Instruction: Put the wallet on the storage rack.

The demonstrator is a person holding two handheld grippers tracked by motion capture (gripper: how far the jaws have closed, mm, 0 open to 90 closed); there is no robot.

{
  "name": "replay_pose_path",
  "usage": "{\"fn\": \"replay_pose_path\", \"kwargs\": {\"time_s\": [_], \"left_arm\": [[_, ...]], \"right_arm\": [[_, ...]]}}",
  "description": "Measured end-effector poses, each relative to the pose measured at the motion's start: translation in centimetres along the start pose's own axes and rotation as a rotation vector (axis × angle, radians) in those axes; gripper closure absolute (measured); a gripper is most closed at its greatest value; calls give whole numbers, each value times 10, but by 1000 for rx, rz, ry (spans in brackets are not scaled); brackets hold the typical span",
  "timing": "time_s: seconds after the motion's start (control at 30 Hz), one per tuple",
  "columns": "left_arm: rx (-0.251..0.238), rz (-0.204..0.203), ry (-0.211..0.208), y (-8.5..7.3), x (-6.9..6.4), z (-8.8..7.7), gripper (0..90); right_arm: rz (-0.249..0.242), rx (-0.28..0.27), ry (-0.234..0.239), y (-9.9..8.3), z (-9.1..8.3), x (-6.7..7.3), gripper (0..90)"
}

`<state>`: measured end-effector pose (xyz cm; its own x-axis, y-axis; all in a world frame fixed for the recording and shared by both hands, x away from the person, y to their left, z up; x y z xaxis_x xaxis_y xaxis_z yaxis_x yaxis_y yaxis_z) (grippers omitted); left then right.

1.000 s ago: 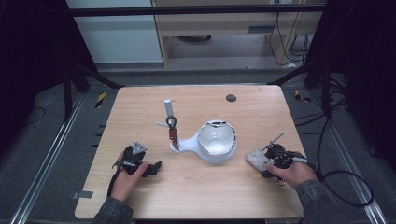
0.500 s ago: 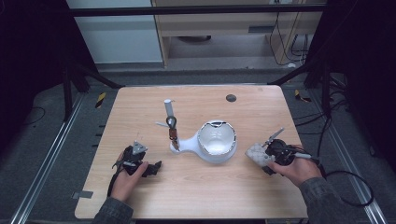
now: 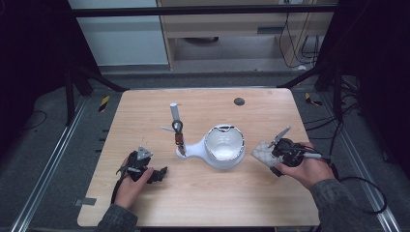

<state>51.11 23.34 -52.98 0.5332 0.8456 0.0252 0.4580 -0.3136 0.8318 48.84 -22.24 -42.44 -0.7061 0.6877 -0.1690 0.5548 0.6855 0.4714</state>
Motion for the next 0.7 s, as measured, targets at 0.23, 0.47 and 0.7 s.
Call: {"fn": "replay_pose_path", "kwargs": {"time_s": [0.23, 0.47, 0.7], "left_arm": [[0, 3, -5, 0, 0, 0, 0], [-1, 1, -8, 0, 0, 1, 0], [-1, 2, -10, 0, 0, 1, 0]], "right_arm": [[-30, -4, -19, 8, -5, 0, 311], [-61, -13, -26, 18, -14, 2, 311], [-96, -11, -36, 29, -20, 4, 311]]}}
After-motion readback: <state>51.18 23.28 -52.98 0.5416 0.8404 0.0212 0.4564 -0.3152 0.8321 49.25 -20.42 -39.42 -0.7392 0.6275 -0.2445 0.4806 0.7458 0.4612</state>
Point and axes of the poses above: each handheld gripper's, and its own axes: z roughly forward along the jaws, y roughly out of its top, x roughly to its left, the point moved 3 cm from there along z, roughly forward along the jaws, and after that the axes turned 11 degrees about -x, right-handed, at the moved point
